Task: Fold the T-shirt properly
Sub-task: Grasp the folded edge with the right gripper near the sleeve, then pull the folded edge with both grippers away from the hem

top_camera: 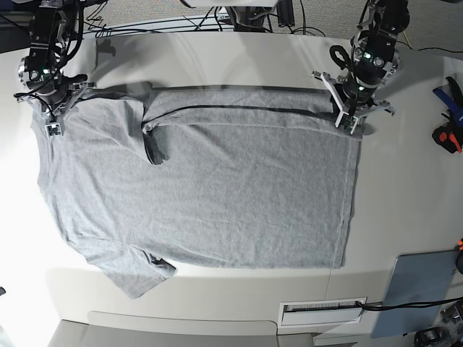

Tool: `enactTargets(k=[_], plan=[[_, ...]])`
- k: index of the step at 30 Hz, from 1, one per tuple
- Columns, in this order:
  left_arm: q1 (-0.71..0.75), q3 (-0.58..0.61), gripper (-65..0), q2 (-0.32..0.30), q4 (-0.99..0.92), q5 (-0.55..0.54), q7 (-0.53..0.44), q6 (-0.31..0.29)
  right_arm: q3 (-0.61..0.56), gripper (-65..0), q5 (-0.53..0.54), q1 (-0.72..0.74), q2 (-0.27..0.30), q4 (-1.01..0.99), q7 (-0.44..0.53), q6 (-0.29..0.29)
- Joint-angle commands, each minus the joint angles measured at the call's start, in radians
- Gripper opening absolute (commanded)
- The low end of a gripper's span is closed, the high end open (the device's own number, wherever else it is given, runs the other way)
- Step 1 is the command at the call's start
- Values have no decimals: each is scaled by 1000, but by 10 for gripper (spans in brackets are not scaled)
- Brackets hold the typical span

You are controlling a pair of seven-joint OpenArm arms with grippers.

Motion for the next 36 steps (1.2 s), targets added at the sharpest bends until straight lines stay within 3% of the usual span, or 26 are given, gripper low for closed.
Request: enactTargets(k=[1, 11, 14, 21, 36], plan=[[-5, -5, -588, -10, -2, -3, 0, 3, 9, -650, -2, 6, 17, 14, 6, 5], [89, -5, -588, -12, -27, 3, 8, -11, 9, -650, -69, -66, 24, 15, -45, 11], [130, -5, -588, -15, -27, 26, 16, -52, 9, -650, -69, -111, 50, 15, -47, 7], [206, -5, -588, -31, -27, 43, 56, -53, 15, -650, -70, -192, 110, 15, -55, -22], [315, -5, -588, -64, -27, 52, 78, -53, 49, -650, -72, -236, 114, 28, -81, -20]])
